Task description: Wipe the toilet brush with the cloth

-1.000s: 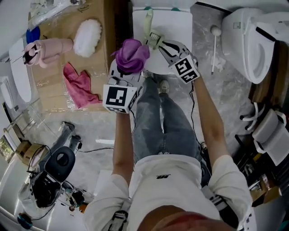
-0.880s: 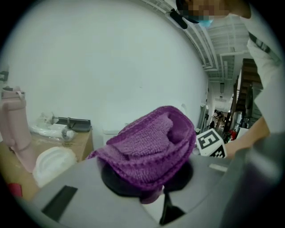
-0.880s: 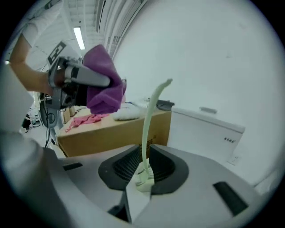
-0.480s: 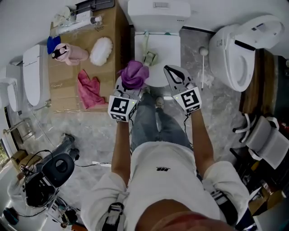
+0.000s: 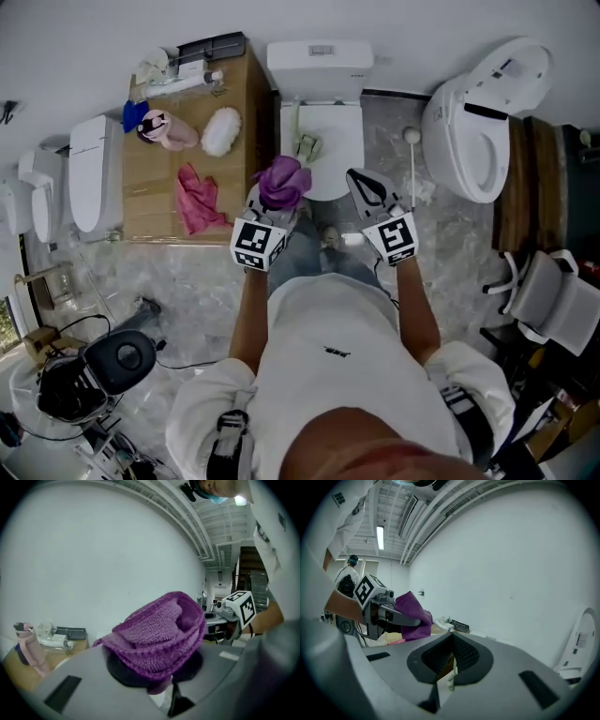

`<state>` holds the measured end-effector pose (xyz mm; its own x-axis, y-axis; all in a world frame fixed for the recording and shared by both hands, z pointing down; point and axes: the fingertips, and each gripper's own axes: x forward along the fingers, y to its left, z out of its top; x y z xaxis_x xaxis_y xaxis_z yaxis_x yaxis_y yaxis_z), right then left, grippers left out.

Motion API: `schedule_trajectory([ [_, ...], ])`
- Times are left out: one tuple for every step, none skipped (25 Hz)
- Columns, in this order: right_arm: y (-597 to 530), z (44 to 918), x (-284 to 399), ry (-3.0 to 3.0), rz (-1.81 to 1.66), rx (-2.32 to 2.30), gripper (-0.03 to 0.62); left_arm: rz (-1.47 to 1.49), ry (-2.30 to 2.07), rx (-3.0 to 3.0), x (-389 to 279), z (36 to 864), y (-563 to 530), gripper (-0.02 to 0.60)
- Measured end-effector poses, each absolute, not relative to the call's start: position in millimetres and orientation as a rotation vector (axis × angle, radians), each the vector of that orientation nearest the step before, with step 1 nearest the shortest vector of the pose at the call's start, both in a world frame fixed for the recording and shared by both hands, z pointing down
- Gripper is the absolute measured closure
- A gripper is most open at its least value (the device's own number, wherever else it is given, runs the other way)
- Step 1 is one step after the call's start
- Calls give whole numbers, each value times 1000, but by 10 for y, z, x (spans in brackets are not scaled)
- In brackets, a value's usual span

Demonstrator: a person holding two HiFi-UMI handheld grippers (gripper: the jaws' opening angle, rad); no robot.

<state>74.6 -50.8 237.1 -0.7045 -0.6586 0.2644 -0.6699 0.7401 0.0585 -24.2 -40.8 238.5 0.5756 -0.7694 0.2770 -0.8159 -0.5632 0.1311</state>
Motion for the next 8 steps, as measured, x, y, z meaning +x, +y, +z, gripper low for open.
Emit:
schedule_trajectory([
  [-476, 2320, 749, -2674, 60, 1040, 597, 269, -1321, 2553, -256, 2353, -380, 499],
  [-453, 2275, 751, -2674, 57, 1034, 597, 265, -1325, 2544, -266, 2326, -362, 499],
  [-433, 2232, 759, -2674, 50, 1027, 597, 263, -1329, 2539, -266, 2301, -349, 499],
  [-409, 2191, 777, -2674, 43, 1022, 597, 265, -1331, 2538, -253, 2276, -333, 499],
  [-382, 2149, 806, -2676, 37, 1020, 597, 268, -1331, 2542, -230, 2250, -314, 499],
  [-356, 2102, 841, -2678, 28, 1020, 597, 271, -1333, 2548, -204, 2222, -296, 499],
  [-334, 2052, 878, -2682, 18, 1022, 597, 274, -1335, 2554, -177, 2191, -281, 499],
  [-313, 2001, 915, -2686, 9, 1024, 597, 276, -1338, 2562, -150, 2159, -268, 499],
])
